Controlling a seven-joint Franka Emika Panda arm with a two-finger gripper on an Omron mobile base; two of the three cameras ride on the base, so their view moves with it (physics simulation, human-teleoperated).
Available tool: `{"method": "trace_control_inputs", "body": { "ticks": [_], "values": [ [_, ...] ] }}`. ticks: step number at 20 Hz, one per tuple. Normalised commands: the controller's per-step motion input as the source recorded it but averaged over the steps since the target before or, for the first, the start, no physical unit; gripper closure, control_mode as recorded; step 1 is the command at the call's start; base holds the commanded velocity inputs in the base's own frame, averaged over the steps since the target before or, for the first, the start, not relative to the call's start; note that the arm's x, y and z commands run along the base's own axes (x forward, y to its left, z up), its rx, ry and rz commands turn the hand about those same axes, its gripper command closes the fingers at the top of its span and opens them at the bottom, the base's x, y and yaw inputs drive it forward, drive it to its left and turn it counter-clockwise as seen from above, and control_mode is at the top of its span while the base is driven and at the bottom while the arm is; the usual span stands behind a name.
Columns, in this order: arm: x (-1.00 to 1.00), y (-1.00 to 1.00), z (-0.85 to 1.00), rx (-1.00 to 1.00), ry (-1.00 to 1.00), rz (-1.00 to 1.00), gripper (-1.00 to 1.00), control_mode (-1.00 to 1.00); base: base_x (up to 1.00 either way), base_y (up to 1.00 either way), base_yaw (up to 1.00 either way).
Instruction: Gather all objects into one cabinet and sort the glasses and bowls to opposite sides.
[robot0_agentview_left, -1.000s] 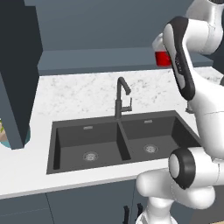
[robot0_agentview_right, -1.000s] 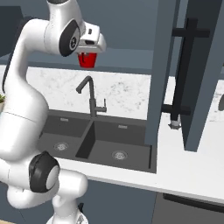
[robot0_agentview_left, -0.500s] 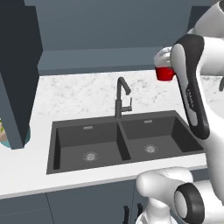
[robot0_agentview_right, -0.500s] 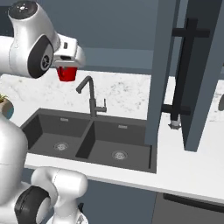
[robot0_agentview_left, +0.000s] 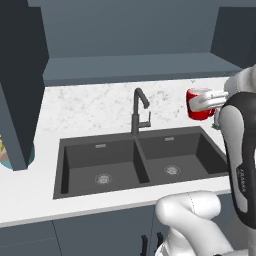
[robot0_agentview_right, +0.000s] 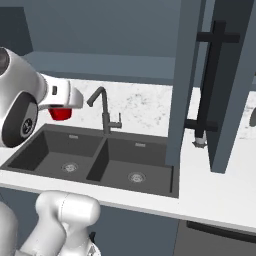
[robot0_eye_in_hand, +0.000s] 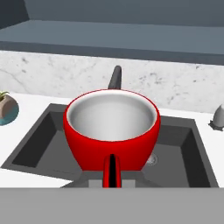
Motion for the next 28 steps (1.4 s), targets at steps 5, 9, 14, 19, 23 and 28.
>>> {"method": "trace_control_inputs", "body": {
  "ticks": [5,9,14,19,23,28],
  "values": [
    [-0.27,0.12,-0.28,0.00,-0.14,0.07,1.00,-1.00,0.00,0.00,0.00],
    [0.00,0.03,-0.06,0.01,0.00,0.08,1.00,-1.00,0.00,0.00,0.00],
    [-0.04,0.00,0.00,0.02,0.00,0.03,1.00,-1.00,0.00,0.00,0.00],
    [-0.24,0.00,0.00,0.00,0.00,0.00,1.00,-1.00,0.00,0.00,0.00],
    [-0.07,0.00,0.00,0.00,0.00,0.00,1.00,1.00,-0.67,0.00,0.00],
    [0.00,0.00,0.00,0.00,0.00,0.00,1.00,1.00,-1.00,0.00,-0.03]
  ]
}}
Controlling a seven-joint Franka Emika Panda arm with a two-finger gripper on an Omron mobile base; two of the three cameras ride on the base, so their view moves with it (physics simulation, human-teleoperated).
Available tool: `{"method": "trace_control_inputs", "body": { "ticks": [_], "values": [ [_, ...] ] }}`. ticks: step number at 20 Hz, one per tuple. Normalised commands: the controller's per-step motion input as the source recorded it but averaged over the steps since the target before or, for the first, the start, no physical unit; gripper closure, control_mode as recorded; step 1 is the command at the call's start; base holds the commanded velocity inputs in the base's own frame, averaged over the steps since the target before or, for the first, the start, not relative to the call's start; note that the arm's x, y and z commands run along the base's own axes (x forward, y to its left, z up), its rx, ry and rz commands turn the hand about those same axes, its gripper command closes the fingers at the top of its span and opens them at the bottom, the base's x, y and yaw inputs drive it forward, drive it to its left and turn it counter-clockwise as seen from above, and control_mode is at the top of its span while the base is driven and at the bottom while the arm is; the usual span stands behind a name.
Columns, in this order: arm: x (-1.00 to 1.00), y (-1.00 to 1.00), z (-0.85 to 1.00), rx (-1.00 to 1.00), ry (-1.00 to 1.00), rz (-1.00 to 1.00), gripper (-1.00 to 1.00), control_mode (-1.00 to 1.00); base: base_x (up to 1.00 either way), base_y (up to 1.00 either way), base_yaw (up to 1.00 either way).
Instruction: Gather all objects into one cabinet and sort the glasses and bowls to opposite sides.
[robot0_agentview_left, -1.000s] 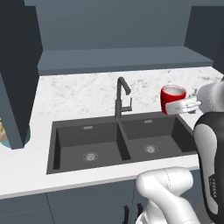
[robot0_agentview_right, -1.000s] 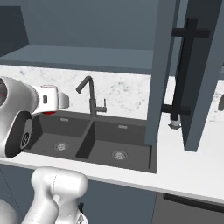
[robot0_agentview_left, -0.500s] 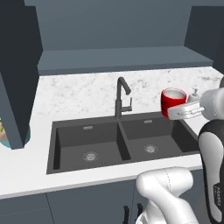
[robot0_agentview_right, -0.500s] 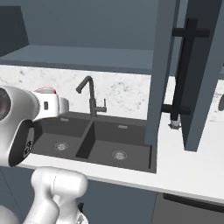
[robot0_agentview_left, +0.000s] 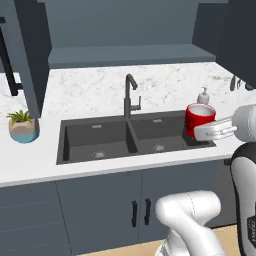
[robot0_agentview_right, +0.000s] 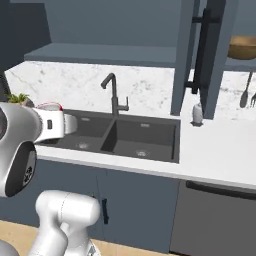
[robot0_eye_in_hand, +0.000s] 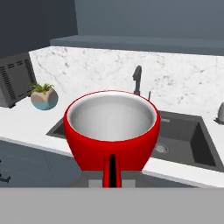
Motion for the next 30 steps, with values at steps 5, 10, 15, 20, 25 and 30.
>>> {"method": "trace_control_inputs", "body": {
  "ticks": [5,10,15,20,25,30],
  "values": [
    [0.00,0.00,0.00,0.00,0.00,0.00,1.00,1.00,-0.92,-0.06,-0.07],
    [0.00,0.00,0.00,0.00,0.00,0.00,1.00,1.00,-0.60,-0.54,-0.11],
    [0.00,0.00,0.00,0.00,0.00,0.00,1.00,1.00,-0.19,-0.93,-0.07],
    [0.00,0.00,0.00,0.00,0.00,0.00,1.00,1.00,-0.03,-1.00,-0.09],
    [0.00,0.00,0.00,0.00,0.00,0.00,1.00,1.00,0.00,-0.95,-0.04],
    [0.00,0.00,0.00,0.00,0.00,0.00,1.00,1.00,0.11,-0.66,-0.01]
  ]
}}
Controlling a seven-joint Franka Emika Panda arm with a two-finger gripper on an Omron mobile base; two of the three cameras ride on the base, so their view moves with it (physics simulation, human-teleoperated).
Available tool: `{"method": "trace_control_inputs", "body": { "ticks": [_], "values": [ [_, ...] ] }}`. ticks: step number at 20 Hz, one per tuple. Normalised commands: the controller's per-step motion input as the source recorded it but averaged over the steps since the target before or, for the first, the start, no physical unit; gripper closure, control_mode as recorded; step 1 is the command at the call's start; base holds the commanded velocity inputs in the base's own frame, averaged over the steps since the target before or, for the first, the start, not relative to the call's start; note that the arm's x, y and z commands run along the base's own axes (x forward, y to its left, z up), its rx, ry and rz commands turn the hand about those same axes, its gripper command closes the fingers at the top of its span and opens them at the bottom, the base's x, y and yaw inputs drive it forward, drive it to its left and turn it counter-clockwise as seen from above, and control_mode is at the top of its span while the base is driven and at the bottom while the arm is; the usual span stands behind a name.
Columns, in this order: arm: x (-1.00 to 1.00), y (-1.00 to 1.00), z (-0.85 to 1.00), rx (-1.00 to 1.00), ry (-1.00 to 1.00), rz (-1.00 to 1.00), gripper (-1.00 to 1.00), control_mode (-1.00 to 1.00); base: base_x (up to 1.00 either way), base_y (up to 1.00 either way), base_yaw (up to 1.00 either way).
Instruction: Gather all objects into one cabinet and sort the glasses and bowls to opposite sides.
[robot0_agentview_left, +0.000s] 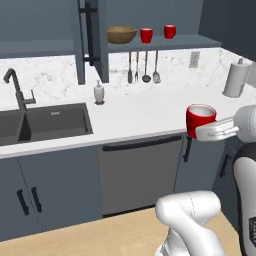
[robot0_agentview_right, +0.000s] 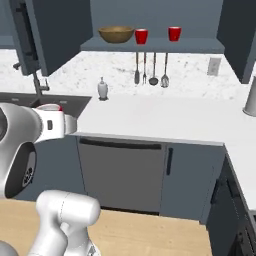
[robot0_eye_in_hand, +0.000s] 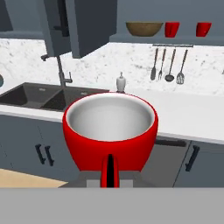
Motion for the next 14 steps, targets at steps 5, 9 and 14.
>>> {"method": "trace_control_inputs", "body": {
  "ticks": [5,9,14],
  "values": [
    [0.00,0.00,0.00,0.00,0.00,0.00,1.00,1.00,0.77,-0.18,0.00],
    [0.00,0.00,0.00,0.00,0.00,0.00,1.00,1.00,1.00,0.00,0.00],
    [0.00,0.00,0.00,0.00,0.00,0.00,1.00,1.00,0.99,-0.29,0.00]
  ]
}}
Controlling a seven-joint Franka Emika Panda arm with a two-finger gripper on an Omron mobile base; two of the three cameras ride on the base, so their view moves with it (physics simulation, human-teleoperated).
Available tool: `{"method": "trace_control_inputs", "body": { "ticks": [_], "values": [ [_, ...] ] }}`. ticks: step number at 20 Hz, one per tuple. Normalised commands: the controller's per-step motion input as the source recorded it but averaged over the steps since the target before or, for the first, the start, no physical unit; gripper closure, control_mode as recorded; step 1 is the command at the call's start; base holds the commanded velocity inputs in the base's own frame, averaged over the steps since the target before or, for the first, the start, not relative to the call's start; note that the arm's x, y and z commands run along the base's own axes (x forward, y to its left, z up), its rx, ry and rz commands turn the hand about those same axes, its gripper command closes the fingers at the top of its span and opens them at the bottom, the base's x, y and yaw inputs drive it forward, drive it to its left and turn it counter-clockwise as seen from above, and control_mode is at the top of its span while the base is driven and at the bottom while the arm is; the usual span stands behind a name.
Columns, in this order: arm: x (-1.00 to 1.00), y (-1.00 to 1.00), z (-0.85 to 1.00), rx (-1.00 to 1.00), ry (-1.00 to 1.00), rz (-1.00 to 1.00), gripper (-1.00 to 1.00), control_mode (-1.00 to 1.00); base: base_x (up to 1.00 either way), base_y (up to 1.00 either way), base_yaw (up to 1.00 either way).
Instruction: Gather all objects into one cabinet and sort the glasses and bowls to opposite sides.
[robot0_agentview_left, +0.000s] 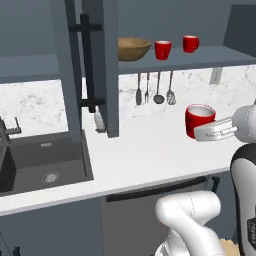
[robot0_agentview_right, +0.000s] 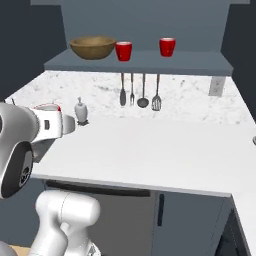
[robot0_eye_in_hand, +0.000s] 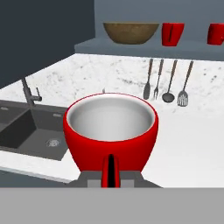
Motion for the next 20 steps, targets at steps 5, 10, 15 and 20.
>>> {"method": "trace_control_inputs", "body": {
  "ticks": [5,10,15,20],
  "values": [
    [0.00,0.00,0.00,0.00,0.00,0.00,1.00,1.00,0.85,-0.62,0.00],
    [0.00,0.00,0.00,0.00,0.00,0.00,1.00,1.00,0.47,-0.65,0.00],
    [0.00,0.00,0.00,0.00,0.00,0.00,1.00,1.00,0.17,-0.55,0.00],
    [0.00,0.00,0.00,0.00,0.00,0.00,1.00,1.00,0.02,-0.67,-0.06]
  ]
}}
